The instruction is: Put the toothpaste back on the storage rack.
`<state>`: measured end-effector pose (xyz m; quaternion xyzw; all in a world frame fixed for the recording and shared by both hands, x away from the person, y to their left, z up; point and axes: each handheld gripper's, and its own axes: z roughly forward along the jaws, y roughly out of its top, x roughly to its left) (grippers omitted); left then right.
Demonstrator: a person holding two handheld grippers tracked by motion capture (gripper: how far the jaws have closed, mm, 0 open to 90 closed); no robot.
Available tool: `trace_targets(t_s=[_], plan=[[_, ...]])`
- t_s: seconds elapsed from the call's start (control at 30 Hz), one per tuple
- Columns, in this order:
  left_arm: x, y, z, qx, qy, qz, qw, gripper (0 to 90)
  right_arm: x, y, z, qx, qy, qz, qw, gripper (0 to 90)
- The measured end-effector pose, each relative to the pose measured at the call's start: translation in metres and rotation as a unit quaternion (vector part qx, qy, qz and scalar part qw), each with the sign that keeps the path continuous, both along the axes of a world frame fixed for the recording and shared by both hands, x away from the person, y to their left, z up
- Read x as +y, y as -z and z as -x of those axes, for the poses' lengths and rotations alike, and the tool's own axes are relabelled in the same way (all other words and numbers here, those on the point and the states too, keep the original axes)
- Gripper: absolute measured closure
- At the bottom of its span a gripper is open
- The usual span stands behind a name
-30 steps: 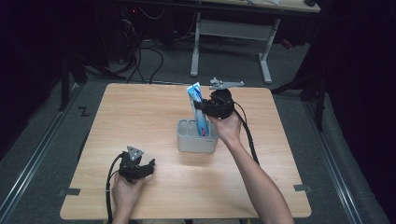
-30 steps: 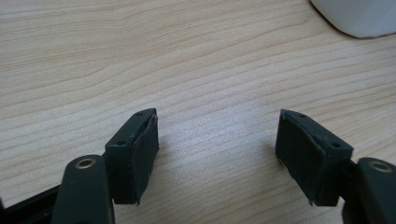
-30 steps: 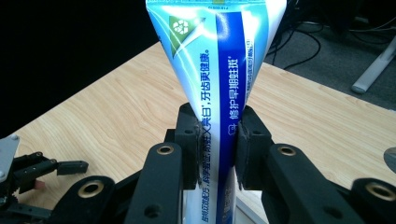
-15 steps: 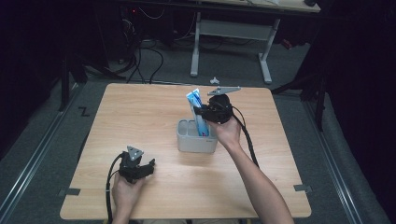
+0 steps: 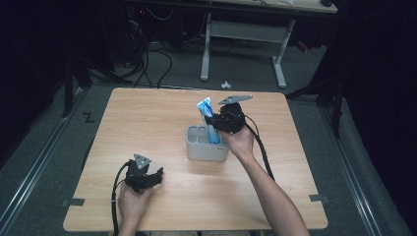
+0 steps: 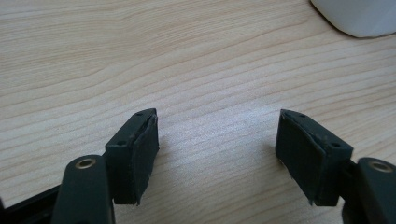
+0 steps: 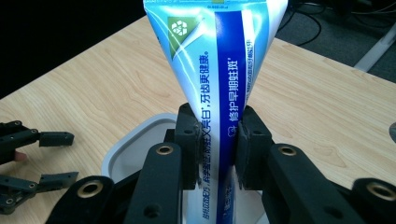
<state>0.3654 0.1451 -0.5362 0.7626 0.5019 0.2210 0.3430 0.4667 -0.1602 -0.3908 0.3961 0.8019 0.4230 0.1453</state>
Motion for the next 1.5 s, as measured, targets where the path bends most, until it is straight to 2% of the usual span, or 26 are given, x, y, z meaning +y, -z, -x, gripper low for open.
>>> trace_targets(t_s=[0.3,1.07,1.23,1.4,1.5], plan=[[0.0,0.0,0.0,0.0,0.0,0.0,1.0,30.6,0.002,0.0,0.003,-0.007,-0.005,0.008,0.9999,73.7],[0.0,0.0,0.0,0.0,0.0,0.001,1.0,30.6,0.0,0.001,0.01,-0.028,-0.013,0.009,0.9995,73.6],[0.0,0.0,0.0,0.0,0.0,0.001,1.0,30.6,0.0,0.001,0.01,-0.024,-0.014,0.008,0.9996,73.5],[0.0,0.0,0.0,0.0,0.0,0.001,1.0,30.6,0.002,0.001,0.011,-0.031,-0.018,0.014,0.9993,73.5],[0.0,0.0,0.0,0.0,0.0,0.0,1.0,30.6,0.002,-0.001,0.01,-0.032,-0.017,0.008,0.9993,73.5]])
